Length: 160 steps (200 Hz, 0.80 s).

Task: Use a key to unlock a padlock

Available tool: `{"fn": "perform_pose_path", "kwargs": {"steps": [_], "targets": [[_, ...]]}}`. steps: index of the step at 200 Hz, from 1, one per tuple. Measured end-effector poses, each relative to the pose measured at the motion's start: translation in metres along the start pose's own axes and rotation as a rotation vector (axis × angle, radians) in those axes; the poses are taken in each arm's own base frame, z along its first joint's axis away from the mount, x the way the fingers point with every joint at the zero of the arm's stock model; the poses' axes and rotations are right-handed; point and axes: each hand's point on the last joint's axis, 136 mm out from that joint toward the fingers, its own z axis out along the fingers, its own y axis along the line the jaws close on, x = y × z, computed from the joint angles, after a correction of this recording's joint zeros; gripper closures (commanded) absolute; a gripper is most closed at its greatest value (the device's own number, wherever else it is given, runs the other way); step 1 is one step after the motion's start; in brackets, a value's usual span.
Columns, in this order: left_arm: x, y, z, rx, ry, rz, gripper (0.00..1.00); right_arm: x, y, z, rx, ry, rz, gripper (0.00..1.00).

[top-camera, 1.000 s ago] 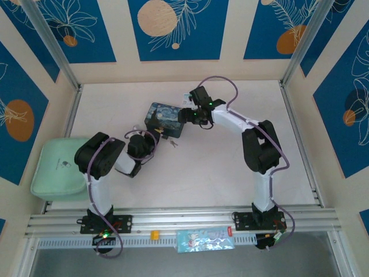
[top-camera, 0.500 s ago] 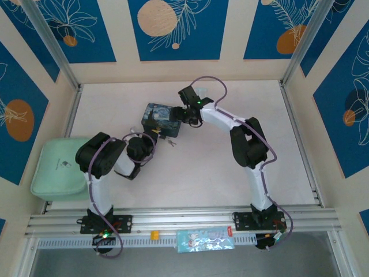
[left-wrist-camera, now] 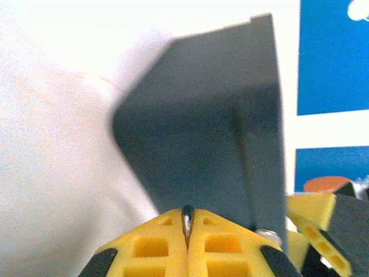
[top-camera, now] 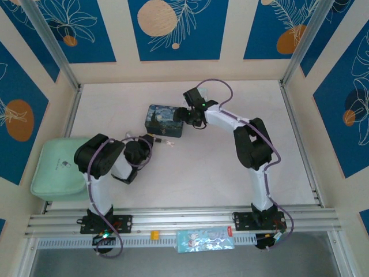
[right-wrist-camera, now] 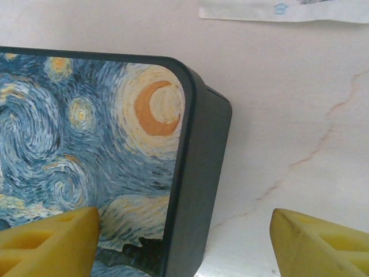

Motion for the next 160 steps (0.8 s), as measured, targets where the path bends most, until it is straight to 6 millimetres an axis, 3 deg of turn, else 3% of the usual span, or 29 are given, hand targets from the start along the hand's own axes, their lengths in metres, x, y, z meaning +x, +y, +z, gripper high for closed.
{"fn": "perform_pose_path", "kwargs": {"steps": [52,93,114,135,160], "targets": [[-0.005,-0.005,0.001,0.008,-0.025,0.009,1.0,-0.003,-0.002,0.0,-0.001,-0.008,0.009,0.24],[-0.005,-0.022,-0.001,0.044,-0.007,0.047,1.0,-0.005,-0.001,-0.003,-0.006,-0.013,-0.013,0.23],[-0.001,-0.032,-0.004,0.063,0.033,0.06,1.0,-0.006,-0.003,-0.008,-0.004,-0.012,-0.055,0.12],[0.007,-0.041,-0.009,0.07,0.098,0.081,1.0,-0.008,-0.003,-0.026,-0.013,-0.025,-0.107,0.08],[0.018,-0.054,-0.021,0.06,0.185,0.135,1.0,-0.015,0.005,-0.067,-0.044,-0.087,-0.169,0.07]]}}
